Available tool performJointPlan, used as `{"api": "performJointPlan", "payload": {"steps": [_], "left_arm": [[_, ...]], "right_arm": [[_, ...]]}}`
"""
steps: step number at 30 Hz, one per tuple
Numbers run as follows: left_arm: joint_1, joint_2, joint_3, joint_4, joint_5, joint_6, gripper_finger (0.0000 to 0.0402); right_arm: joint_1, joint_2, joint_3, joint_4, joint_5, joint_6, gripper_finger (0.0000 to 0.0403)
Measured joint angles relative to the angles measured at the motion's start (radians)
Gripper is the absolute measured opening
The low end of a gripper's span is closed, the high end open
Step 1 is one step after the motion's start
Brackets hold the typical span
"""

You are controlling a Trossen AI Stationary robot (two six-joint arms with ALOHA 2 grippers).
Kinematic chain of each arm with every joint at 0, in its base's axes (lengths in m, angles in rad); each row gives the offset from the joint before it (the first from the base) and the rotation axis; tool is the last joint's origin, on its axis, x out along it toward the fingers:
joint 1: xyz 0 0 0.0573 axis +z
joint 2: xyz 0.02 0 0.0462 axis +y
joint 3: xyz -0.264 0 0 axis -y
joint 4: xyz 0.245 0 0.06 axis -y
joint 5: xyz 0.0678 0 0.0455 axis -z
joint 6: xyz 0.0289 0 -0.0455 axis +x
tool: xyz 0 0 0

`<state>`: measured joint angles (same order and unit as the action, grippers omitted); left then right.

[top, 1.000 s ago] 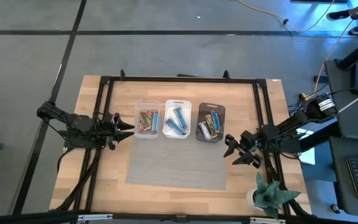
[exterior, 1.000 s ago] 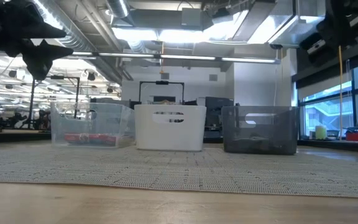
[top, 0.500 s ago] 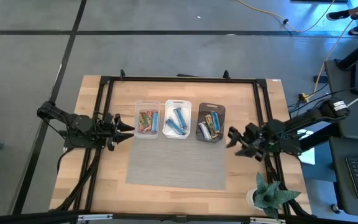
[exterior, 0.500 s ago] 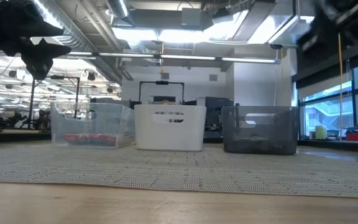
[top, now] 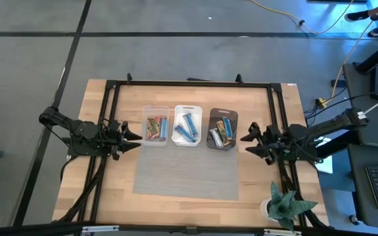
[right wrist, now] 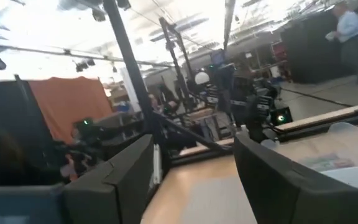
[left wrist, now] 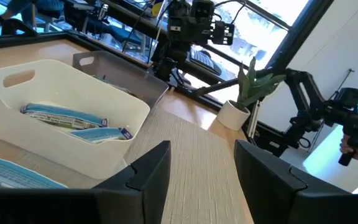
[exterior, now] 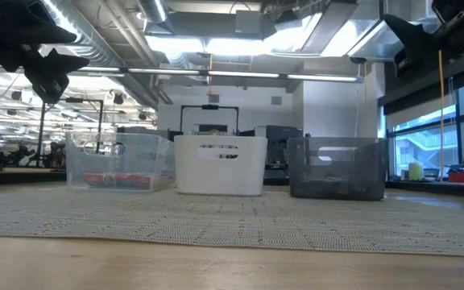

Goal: Pick and place Granola Bars by type
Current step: Return to Home Position

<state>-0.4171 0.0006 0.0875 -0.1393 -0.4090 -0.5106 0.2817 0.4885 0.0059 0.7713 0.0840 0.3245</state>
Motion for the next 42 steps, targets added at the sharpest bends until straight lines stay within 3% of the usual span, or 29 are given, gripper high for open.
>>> {"api": "performJointPlan", "payload": {"steps": [9, 12, 19, 26, 36, 42], "left_arm": [[0.0, 0.0, 0.0, 0.0, 0.0, 0.034, 0.0172], [0.0, 0.0, 0.0, 0.0, -0.007, 0.043, 0.0171], [0.0, 0.0, 0.0, 0.0, -0.011, 0.043, 0.0171], [0.0, 0.0, 0.0, -0.001, -0.011, 0.046, 0.0173], [0.0, 0.0, 0.0, -0.012, -0.021, 0.135, 0.0171], [0.0, 0.0, 0.0, -0.047, -0.101, 0.203, 0.0171]], "right_arm": [[0.0, -0.191, 0.0, -0.187, -0.13, -0.071, 0.0226], [0.0, -0.255, 0.0, -0.25, -0.129, -0.076, 0.0226], [0.0, -0.384, 0.0, -0.472, 0.024, -0.154, 0.0226], [0.0, -0.489, 0.0, -0.643, 0.05, -0.229, 0.0226], [0.0, -0.486, 0.0, -0.711, 0.144, -0.28, 0.0226], [0.0, -0.46, 0.0, -0.709, 0.151, -0.367, 0.0226]]}}
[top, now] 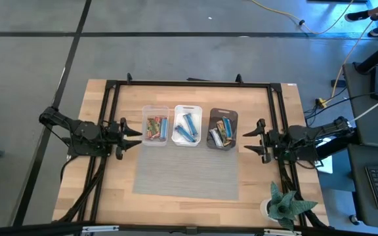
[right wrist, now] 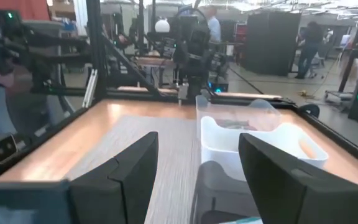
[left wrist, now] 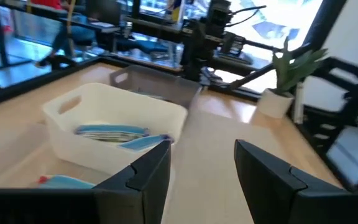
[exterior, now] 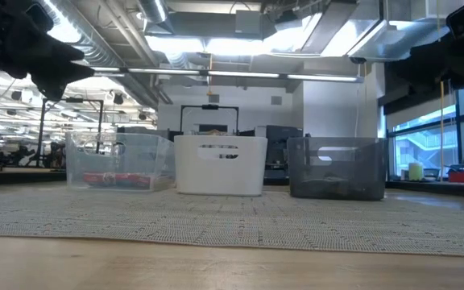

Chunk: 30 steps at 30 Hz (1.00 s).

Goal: Pick and place Granola Bars by type
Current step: Return to Home Position

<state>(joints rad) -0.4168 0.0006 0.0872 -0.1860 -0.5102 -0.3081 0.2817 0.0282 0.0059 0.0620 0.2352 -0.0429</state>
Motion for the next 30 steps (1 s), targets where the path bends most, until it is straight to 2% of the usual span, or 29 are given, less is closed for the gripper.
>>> {"api": "performJointPlan", "payload": {"steps": [11, 15, 22, 30], "left_arm": [[0.0, 0.005, 0.0, -0.031, -0.03, 0.031, 0.0172], [0.0, 0.005, 0.0, -0.031, -0.038, 0.058, 0.0171], [0.0, 0.005, 0.0, -0.031, -0.097, 0.06, 0.0171], [0.0, 0.005, 0.0, -0.031, -0.135, 0.155, 0.0171]], "right_arm": [[-0.007, 0.126, 0.0, 0.001, 0.009, 0.013, 0.0226], [-0.011, 0.161, 0.0, 0.001, 0.008, 0.068, 0.0226], [-0.011, 0.179, 0.0, 0.0, 0.0, 0.092, 0.0226], [-0.011, 0.179, 0.0, 0.0, 0.0, 0.01, 0.0226]]}}
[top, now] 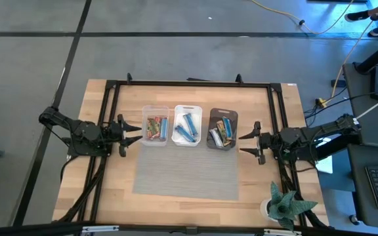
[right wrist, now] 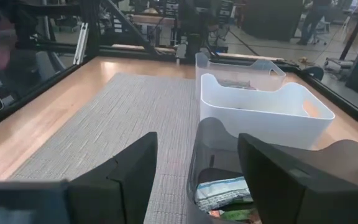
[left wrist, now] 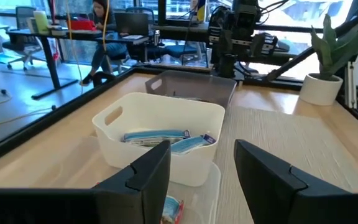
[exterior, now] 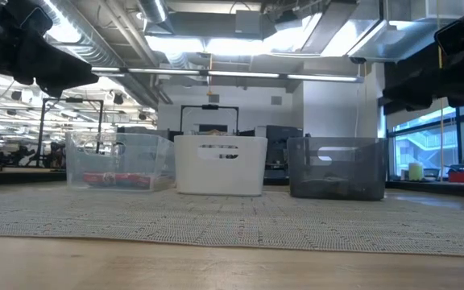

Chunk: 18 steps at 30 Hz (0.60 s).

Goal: Pick and place Granola Bars by type
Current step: Return to Home Position

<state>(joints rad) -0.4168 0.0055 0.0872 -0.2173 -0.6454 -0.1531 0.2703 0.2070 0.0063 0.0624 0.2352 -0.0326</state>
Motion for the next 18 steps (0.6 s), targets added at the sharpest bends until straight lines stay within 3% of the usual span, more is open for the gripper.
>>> {"api": "performJointPlan", "payload": {"steps": [18], "left_arm": [[0.0, 0.0, 0.0, 0.002, 0.009, -0.025, 0.017]], "right_arm": [[0.0, 0.0, 0.0, 0.0, -0.001, 0.002, 0.0226]]}}
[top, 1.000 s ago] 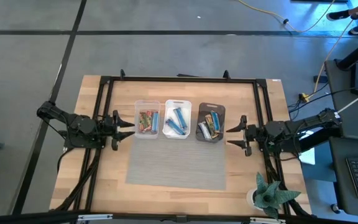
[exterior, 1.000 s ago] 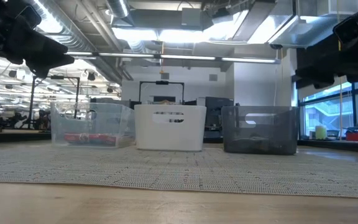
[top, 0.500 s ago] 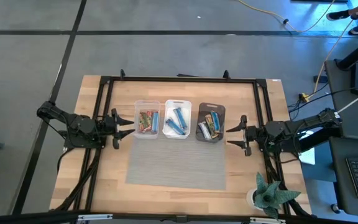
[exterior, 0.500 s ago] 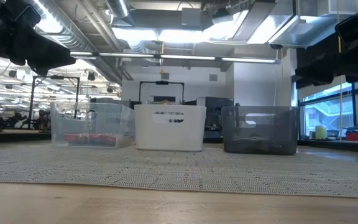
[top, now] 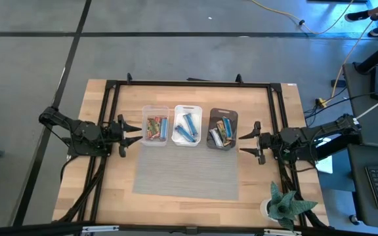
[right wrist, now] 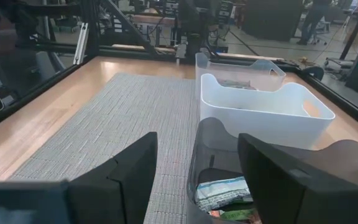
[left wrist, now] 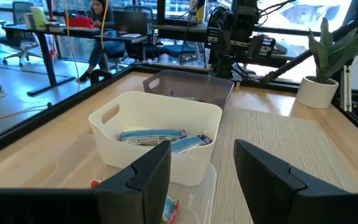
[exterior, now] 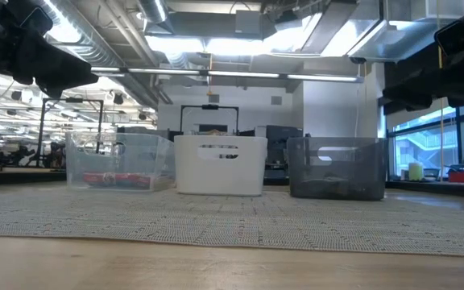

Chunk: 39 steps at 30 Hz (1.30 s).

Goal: Pick and place Granola Bars by type
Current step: Return to Home Position

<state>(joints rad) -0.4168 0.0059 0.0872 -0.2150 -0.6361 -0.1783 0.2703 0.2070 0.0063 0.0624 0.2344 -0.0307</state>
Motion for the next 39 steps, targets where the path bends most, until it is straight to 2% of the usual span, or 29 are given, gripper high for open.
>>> {"api": "performJointPlan", "payload": {"steps": [28, 39], "left_arm": [[0.0, 0.0, 0.0, 0.0, 0.0, -0.001, 0.0169], [0.0, 0.0, 0.0, 0.0, 0.001, 0.0, 0.0169]], "right_arm": [[0.0, -0.001, 0.0, 0.0, 0.0, -0.001, 0.0226], [-0.019, -0.206, 0.0, 0.009, -0.001, -0.051, 0.0226]]}}
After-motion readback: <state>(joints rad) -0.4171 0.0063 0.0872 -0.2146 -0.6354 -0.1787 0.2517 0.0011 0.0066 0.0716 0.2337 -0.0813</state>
